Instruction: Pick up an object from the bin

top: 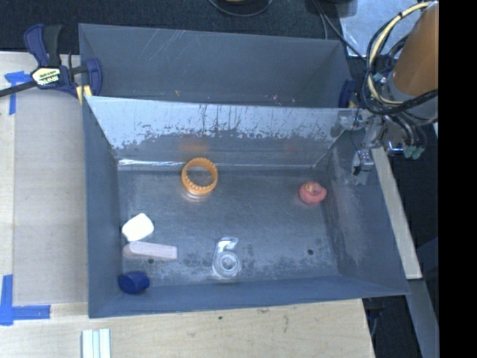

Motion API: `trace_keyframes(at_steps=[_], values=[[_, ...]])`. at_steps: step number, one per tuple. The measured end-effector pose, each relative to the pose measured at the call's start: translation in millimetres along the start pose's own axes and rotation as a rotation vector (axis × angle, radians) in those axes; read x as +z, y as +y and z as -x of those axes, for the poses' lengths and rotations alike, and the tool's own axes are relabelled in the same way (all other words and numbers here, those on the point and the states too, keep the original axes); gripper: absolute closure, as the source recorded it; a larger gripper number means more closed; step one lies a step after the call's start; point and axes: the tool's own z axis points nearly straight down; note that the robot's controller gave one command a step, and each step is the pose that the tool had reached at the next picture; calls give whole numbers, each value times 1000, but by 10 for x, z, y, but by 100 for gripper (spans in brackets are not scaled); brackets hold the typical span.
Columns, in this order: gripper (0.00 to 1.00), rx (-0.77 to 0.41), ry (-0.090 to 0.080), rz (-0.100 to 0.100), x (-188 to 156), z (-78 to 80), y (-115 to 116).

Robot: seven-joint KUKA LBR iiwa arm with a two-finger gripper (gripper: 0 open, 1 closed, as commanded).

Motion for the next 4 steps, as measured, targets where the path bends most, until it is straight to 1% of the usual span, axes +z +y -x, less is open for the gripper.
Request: trace_keyframes(at_steps=[1,2,3,4], values=[[0,-4,-6,-1,-49,5,11],[0,112,5,1,1461,42,-95],[0,212,-11,-1,548,49,-134],[0,111,7,0,1459,40,-99]])
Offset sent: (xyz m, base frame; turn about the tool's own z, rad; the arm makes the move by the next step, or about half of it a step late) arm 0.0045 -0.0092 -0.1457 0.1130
